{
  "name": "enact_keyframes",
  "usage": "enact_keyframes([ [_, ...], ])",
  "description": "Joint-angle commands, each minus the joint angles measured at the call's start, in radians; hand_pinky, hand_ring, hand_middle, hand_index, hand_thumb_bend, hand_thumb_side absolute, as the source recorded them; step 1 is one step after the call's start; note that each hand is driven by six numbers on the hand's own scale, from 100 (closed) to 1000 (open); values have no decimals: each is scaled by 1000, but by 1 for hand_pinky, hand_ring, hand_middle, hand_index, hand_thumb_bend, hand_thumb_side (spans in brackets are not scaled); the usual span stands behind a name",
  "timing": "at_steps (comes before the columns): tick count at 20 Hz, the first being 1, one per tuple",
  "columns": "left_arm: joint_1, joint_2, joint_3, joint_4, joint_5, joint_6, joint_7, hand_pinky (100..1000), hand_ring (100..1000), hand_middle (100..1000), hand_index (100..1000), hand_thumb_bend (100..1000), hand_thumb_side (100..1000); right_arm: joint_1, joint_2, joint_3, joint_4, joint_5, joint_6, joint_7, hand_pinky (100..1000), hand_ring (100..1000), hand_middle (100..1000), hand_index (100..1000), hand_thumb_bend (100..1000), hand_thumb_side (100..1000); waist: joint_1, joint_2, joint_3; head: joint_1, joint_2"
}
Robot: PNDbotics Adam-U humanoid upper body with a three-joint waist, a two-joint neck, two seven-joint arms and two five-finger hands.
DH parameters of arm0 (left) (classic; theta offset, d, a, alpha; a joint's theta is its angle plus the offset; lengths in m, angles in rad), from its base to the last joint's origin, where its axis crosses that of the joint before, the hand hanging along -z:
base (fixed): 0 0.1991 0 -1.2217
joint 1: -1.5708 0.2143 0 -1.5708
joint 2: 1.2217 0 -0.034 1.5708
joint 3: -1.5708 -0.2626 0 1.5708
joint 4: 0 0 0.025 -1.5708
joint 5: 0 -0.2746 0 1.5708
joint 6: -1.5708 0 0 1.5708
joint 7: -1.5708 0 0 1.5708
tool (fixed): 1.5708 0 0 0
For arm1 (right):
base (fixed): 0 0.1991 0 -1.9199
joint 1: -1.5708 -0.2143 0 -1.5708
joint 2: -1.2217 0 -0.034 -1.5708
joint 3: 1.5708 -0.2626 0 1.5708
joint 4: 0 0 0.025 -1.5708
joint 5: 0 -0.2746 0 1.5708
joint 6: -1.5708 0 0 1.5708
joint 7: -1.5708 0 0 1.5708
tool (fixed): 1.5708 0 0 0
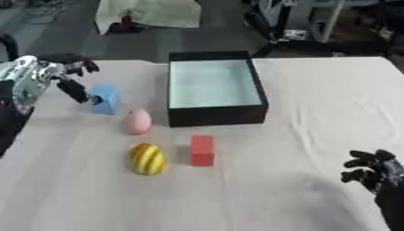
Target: Pick up objects on the table and place them in the box.
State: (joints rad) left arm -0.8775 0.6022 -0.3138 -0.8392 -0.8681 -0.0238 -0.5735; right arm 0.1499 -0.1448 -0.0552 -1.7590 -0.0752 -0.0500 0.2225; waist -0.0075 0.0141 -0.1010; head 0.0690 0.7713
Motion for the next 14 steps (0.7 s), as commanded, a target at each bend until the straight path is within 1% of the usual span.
enact_keyframes([
  [1,-38,2,13,2,-59,-17,-22,926,885,886,948,506,349,-6,-6,-4,-8,-1,1,1,741,515,586,761,100,1000,-4,-27,1,-2,-1],
  [5,-57,-30,10,51,-130,-27,-7,943,909,901,955,521,341,-6,-5,-3,-8,-1,2,2,741,515,587,761,100,1000,-5,-26,0,-3,-1],
  [8,-65,-55,30,94,-184,-31,40,942,907,900,953,501,318,-7,-3,-3,-8,-1,2,3,741,515,587,761,100,1000,-6,-24,-1,-5,-1],
  [9,-67,-62,38,109,-201,-29,57,939,902,895,947,474,293,-8,-3,-2,-8,-1,2,3,741,515,587,761,100,1000,-6,-23,-1,-6,-1],
  [11,-71,-74,56,135,-237,-23,92,937,895,888,942,446,275,-8,-2,-2,-7,-1,3,3,741,515,587,761,100,1000,-6,-21,-2,-7,-1],
  [14,-76,-92,80,172,-290,-16,144,935,890,885,939,427,262,-10,0,-1,-7,0,4,5,741,515,587,761,100,1000,-7,-18,-3,-7,-1],
])
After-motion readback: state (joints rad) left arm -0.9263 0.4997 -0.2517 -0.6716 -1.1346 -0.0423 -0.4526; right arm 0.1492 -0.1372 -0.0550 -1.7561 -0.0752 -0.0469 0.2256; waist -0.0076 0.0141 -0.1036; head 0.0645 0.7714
